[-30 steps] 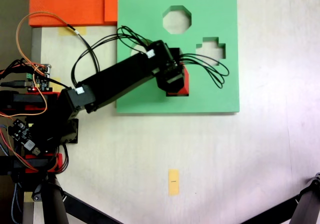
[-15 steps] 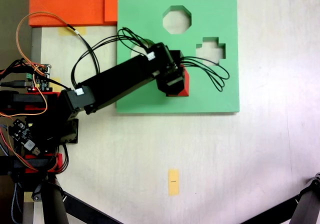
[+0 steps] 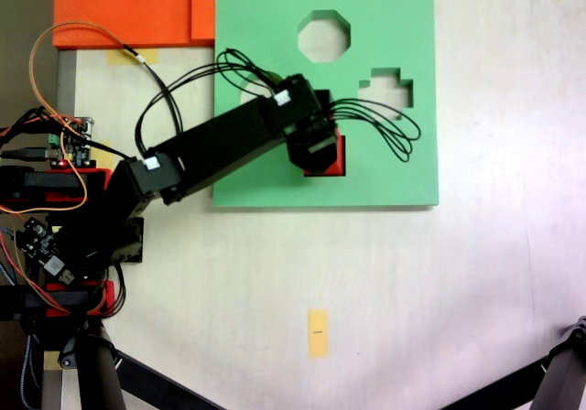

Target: Put the square block into the corresponding hole

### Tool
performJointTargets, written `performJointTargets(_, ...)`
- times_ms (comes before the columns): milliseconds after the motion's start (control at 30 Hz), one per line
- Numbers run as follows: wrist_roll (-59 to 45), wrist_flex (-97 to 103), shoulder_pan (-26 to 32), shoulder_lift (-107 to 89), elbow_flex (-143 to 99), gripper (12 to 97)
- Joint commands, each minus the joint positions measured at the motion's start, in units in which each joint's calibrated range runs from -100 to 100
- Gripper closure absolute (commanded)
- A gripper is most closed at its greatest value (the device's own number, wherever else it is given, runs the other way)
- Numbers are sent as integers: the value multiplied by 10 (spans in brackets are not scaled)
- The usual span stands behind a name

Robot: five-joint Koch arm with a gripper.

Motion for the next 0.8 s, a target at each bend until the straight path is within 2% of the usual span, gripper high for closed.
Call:
performJointTargets(0,0,-12,4,6,11,787)
performJointTargets(100,0,-12,3,28,11,722)
performJointTargets(200,0,-12,1,31,11,579)
performJointTargets(300,-2,-12,0,34,11,528)
performJointTargets(367,-20,-12,-2,40,10,413)
performJointTargets(400,-23,-12,-3,38,10,387)
performJointTargets(567,-30,-12,-10,-72,11,380)
performJointTargets(767,-69,-12,-12,-323,25,376)
